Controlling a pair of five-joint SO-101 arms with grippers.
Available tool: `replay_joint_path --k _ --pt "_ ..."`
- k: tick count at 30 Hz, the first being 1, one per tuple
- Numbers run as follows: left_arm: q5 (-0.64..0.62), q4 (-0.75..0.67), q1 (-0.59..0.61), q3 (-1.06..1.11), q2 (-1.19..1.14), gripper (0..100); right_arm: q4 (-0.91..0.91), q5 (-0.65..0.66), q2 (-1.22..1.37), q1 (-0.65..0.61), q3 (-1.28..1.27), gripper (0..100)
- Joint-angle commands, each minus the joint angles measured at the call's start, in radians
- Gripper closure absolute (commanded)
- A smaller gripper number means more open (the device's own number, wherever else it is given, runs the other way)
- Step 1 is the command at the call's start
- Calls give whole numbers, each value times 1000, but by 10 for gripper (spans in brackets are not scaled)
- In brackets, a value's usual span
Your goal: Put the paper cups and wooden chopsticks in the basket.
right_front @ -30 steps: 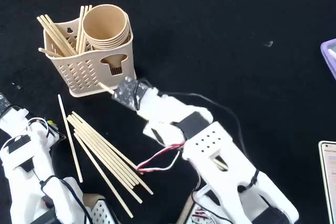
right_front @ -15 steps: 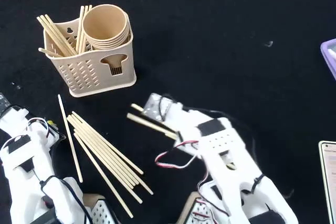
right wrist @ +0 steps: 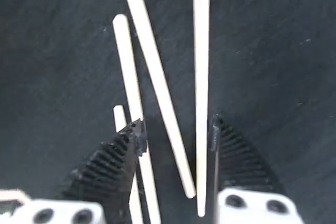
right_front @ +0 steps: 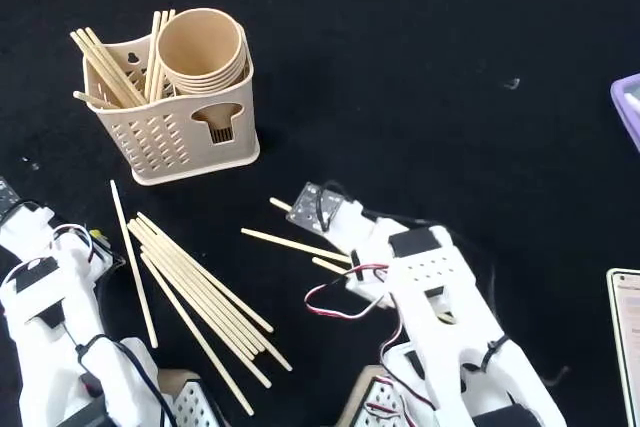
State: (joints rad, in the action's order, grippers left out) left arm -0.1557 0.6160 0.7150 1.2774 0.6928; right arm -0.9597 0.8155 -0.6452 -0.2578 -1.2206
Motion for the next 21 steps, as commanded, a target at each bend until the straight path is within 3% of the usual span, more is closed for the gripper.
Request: replay_joint_path --k 1,7,17,21 --pt "0 -6 7 -39 23 784 -117 5 -33 20 104 790" --pt "0 -6 5 -44 23 784 -265 129 -27 -8 117 789" --pt "0 -8 5 -42 23 784 -25 149 -25 -20 -87 797" --pt "0 -8 5 -42 23 784 38 149 -25 -17 -116 942"
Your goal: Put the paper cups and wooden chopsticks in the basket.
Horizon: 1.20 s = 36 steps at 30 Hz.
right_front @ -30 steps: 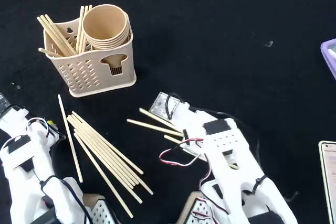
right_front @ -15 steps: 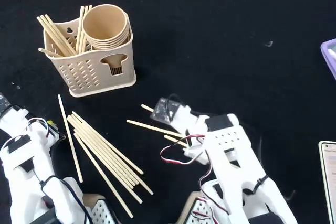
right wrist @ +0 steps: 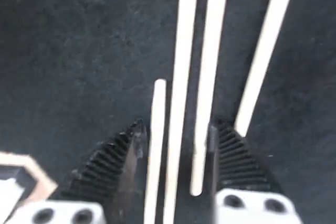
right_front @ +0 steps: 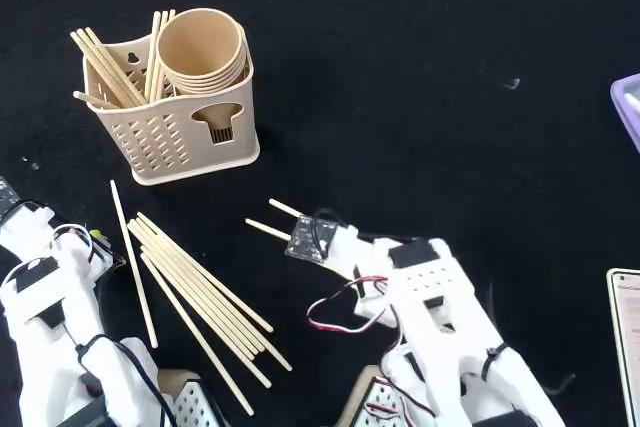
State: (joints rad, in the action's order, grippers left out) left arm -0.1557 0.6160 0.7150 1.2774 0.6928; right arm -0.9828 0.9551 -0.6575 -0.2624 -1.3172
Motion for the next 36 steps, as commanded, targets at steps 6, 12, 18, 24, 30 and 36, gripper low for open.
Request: replay_joint_path --k 6,12,18,24,30,36 --pt "0 -8 5 -42 23 784 60 2 -21 -15 27 987" --pt "0 -8 5 -42 23 784 12 -129 -13 -95 206 988" --pt "0 -8 7 -39 23 784 61 -250 -12 -269 242 988" --pt "0 -6 7 -38 23 784 91 -281 51 -261 237 988" --pt "0 -6 7 -38 23 784 68 -249 111 -144 234 886" --pt "0 -6 7 -39 23 784 14 -173 93 -60 205 819"
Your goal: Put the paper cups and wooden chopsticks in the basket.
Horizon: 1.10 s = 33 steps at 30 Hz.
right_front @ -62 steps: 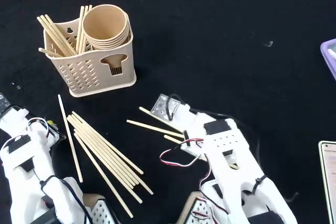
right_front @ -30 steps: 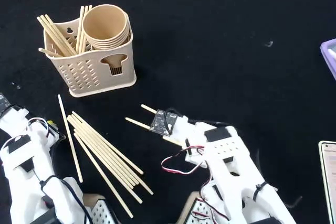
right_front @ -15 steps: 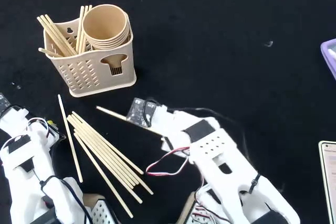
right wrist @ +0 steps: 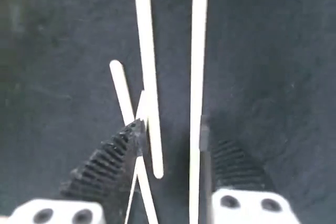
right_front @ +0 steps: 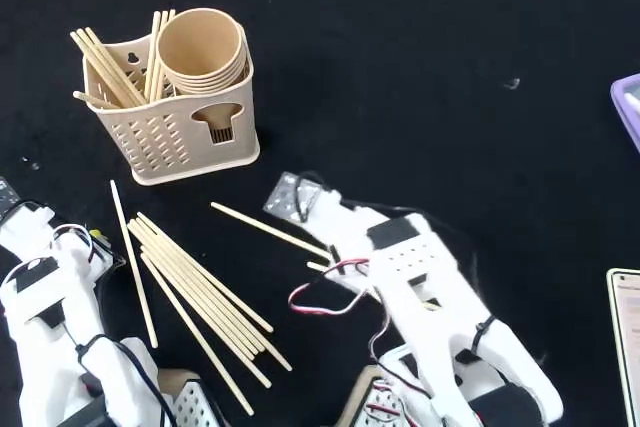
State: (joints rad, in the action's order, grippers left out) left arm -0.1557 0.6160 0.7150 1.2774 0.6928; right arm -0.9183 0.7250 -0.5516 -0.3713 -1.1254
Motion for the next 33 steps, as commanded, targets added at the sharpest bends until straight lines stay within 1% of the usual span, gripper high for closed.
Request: replay_joint_path --k 1,5,10,14,16,18,23,27,31,33 --pt "0 -6 7 -39 23 784 -69 75 -12 51 8 832" --pt "0 -6 7 -41 23 784 -97 110 -15 46 -53 847" --pt "0 -6 7 -41 23 784 -37 110 -15 51 -96 864" --pt "0 -6 7 -41 23 784 -32 101 -15 51 -65 990" --pt "0 -6 7 -41 23 784 -40 78 -16 52 -36 977" --pt "0 -6 7 -41 23 784 -75 66 -16 51 1 988" --pt "0 -6 7 -41 23 784 -126 68 -15 48 70 987" --pt "0 -6 7 -41 23 784 -94 58 -7 8 125 987" --pt "0 -8 7 -39 23 784 -3 -5 -2 -78 120 988" --pt "0 -8 7 -39 23 784 -23 -2 13 -78 128 988"
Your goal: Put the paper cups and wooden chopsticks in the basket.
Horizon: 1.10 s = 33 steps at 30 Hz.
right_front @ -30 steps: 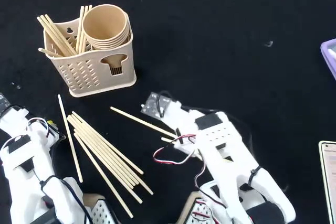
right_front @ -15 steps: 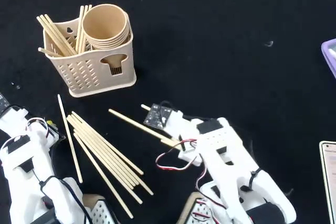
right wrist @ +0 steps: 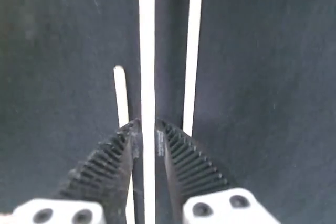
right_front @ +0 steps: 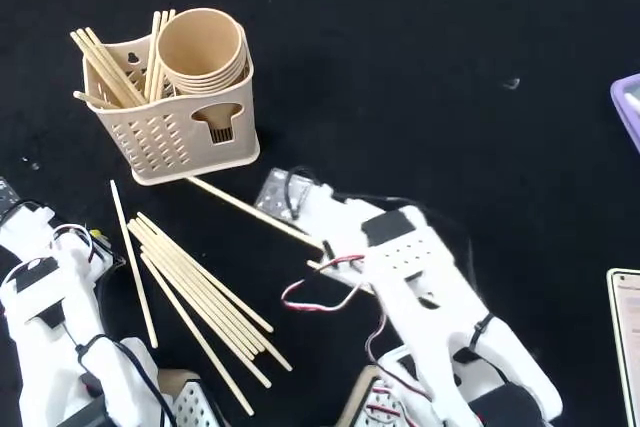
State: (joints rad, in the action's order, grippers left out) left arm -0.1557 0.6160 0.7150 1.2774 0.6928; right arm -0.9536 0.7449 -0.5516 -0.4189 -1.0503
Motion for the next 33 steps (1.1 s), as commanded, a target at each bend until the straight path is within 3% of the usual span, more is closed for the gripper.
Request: replay_joint_path --k 1,7,10,17,25,33 --pt "0 -8 7 -39 23 784 -3 -12 24 -17 53 988" --pt "0 -8 7 -39 23 784 -55 141 39 198 50 988" --pt "0 -8 5 -39 23 784 -60 167 42 233 44 985" --pt "0 -8 5 -39 23 784 -55 101 39 193 15 955" --pt "0 -8 5 -39 23 784 52 46 45 147 -28 667" --pt "0 -8 5 -39 23 784 -12 -14 59 66 -21 642"
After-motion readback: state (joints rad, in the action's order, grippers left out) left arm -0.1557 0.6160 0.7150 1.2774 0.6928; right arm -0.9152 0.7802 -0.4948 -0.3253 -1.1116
